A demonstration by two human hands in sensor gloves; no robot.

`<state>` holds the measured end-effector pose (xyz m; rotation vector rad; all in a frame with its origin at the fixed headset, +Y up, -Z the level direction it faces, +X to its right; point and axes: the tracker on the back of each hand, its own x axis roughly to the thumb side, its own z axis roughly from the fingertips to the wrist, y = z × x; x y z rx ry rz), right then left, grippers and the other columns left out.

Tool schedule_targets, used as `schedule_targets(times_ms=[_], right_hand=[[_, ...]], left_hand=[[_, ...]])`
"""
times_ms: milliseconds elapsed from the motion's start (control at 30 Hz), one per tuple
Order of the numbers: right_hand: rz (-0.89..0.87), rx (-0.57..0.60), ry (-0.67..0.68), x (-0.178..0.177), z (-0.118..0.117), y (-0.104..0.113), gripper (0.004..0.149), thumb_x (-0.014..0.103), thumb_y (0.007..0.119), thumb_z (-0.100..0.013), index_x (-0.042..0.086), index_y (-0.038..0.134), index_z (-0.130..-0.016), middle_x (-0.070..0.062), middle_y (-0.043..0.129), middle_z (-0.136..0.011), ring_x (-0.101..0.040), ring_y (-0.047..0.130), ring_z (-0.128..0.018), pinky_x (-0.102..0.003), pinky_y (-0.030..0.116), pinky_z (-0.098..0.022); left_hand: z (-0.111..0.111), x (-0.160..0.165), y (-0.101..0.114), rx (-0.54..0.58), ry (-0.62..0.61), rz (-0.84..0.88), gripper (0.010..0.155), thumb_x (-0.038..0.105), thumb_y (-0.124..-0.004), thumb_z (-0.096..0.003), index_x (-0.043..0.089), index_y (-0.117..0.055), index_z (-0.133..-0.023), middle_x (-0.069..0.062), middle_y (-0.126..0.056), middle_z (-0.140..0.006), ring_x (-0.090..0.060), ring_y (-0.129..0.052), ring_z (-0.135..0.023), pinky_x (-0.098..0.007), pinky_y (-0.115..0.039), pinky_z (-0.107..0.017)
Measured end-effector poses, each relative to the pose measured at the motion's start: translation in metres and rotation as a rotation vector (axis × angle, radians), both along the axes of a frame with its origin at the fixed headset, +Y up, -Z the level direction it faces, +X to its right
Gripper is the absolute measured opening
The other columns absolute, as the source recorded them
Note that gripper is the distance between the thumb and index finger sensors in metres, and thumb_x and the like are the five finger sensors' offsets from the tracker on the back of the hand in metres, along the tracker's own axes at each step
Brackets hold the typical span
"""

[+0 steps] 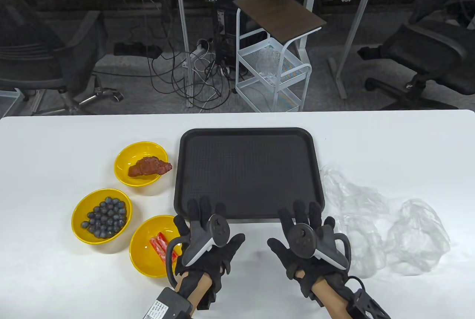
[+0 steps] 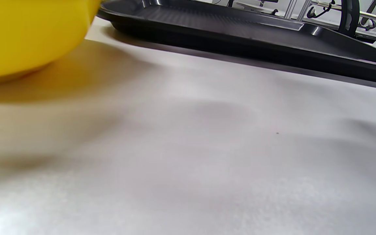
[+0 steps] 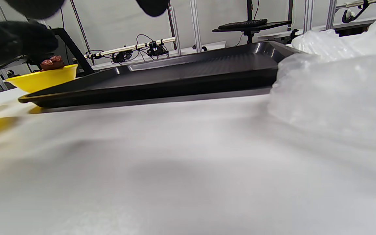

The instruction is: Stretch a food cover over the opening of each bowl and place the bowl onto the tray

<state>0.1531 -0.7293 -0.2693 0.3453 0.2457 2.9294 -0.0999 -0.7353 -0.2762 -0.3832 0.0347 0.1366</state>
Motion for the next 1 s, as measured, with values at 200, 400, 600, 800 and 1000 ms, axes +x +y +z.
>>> schedule_targets(times_ms=[200, 400, 600, 800, 1000], right_hand=[[-0.059, -0.002, -0.023, 0.008, 0.001, 0.004, 0.088, 0.070, 0.055, -0.049, 0.023, 0.027, -0.117, -0.017, 0.007, -0.116, -0.055, -0.002, -0.099, -0.079, 0.017, -0.057], [-0.073, 0.008, -0.020, 0.011, 0.003, 0.009, 0.088, 0.070, 0.055, -0.049, 0.023, 0.027, -0.117, -0.017, 0.007, -0.116, -0.055, -0.001, -0.099, -0.079, 0.017, -0.057], [-0.103, 0.014, -0.048, 0.017, 0.002, 0.012, 0.088, 0.070, 0.055, -0.049, 0.022, 0.029, -0.117, -0.018, 0.008, -0.116, -0.055, -0.001, -0.098, -0.079, 0.017, -0.057], [-0.095, 0.010, -0.049, 0.016, 0.003, 0.012, 0.088, 0.070, 0.055, -0.049, 0.022, 0.029, -0.117, -0.019, 0.008, -0.116, -0.055, -0.001, -0.098, -0.079, 0.017, -0.057], [-0.083, -0.006, -0.048, 0.017, 0.003, 0.010, 0.088, 0.070, 0.055, -0.049, 0.021, 0.031, -0.118, -0.019, 0.010, -0.117, -0.056, -0.001, -0.098, -0.079, 0.017, -0.057]], left_hand=[[0.002, -0.024, 0.027, 0.080, 0.048, 0.219, 0.098, 0.085, -0.049, -0.0400, 0.033, -0.011, -0.113, 0.000, 0.002, -0.123, -0.030, 0.006, -0.115, -0.064, -0.006, -0.078], [0.008, -0.076, 0.051, 0.169, 0.193, 0.431, 0.094, 0.077, -0.064, -0.0449, 0.027, -0.028, -0.116, -0.007, -0.020, -0.127, -0.040, -0.021, -0.119, -0.068, -0.031, -0.080], [0.034, -0.142, 0.037, 0.291, 0.424, 0.390, 0.084, 0.068, -0.076, -0.0454, 0.022, -0.055, -0.112, -0.015, -0.056, -0.120, -0.046, -0.063, -0.106, -0.062, -0.063, -0.073], [0.053, -0.173, 0.036, 0.305, 0.589, 0.206, 0.082, 0.071, -0.076, -0.0449, 0.020, -0.064, -0.109, -0.014, -0.074, -0.109, -0.043, -0.083, -0.090, -0.055, -0.076, -0.064], [0.057, -0.177, 0.034, 0.226, 0.671, 0.048, 0.080, 0.074, -0.075, -0.0442, 0.020, -0.074, -0.103, -0.011, -0.089, -0.099, -0.038, -0.099, -0.075, -0.048, -0.088, -0.052]])
